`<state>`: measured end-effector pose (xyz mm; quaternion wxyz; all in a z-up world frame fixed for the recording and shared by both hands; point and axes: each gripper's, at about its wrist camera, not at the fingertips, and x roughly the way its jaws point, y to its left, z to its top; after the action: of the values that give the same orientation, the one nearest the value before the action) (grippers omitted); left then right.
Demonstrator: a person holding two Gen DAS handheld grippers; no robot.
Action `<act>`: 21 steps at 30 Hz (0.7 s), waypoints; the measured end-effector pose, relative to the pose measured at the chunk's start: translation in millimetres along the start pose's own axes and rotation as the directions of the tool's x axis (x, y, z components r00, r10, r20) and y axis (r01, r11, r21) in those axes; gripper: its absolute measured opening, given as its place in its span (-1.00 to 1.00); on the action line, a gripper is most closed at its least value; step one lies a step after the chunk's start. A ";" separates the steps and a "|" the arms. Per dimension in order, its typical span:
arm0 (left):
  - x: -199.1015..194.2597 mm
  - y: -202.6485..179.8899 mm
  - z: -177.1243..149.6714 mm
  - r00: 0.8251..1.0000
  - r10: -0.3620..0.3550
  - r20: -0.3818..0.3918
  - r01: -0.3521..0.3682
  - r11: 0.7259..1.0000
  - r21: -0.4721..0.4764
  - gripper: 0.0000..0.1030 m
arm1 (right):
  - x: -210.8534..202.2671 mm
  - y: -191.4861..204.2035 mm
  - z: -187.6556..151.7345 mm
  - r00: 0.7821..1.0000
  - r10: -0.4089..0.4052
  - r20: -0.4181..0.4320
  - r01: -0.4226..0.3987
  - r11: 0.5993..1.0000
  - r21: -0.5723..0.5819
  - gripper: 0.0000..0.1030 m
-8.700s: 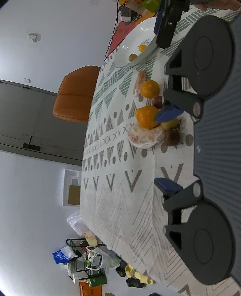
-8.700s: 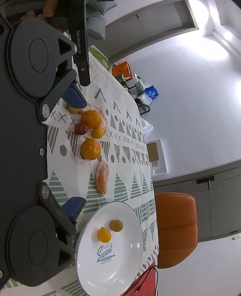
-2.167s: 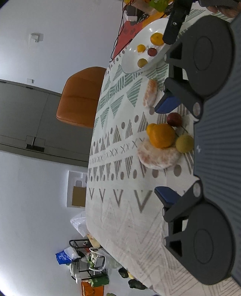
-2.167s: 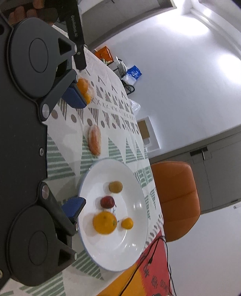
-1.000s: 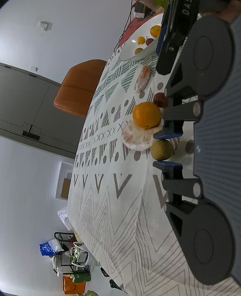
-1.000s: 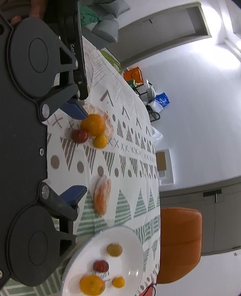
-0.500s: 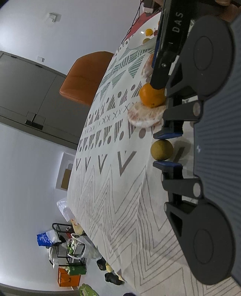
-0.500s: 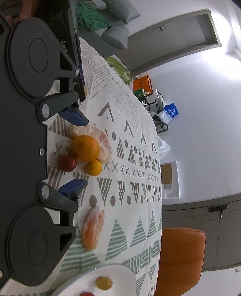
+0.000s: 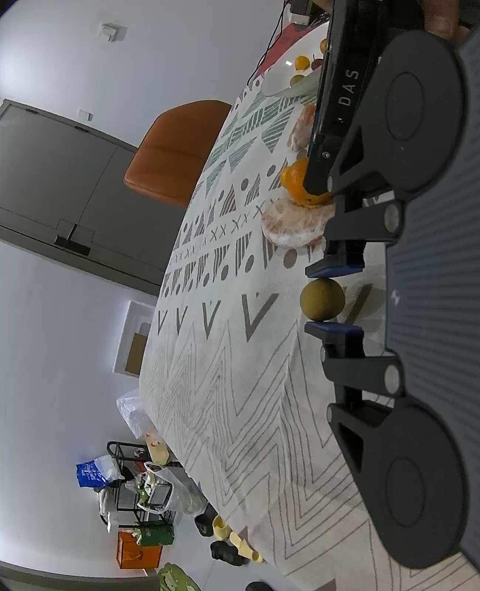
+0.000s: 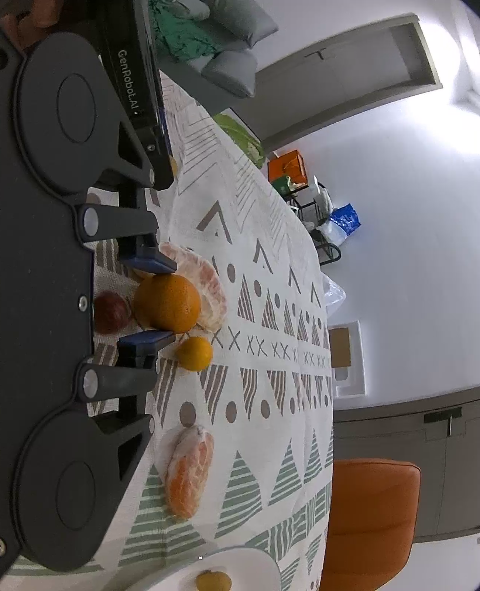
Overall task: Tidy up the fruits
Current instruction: 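Grasp an olive-green fruit with the left tool while the right tool grasps an orange, then carry both fruits over the white plate and open both tools to release them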
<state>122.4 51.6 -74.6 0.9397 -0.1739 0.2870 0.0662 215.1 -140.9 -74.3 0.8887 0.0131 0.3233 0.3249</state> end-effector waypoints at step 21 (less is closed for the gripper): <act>4.2 -70.4 3.4 0.996 -0.094 -0.005 0.094 0.988 0.123 -0.54 | -77.0 -58.9 0.5 0.984 -0.097 0.147 0.080 0.990 0.116 -0.40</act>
<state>143.4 -12.7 -54.0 0.9509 -0.1289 0.2815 0.0040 204.3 -232.4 -44.1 0.9223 0.0725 0.2720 0.2648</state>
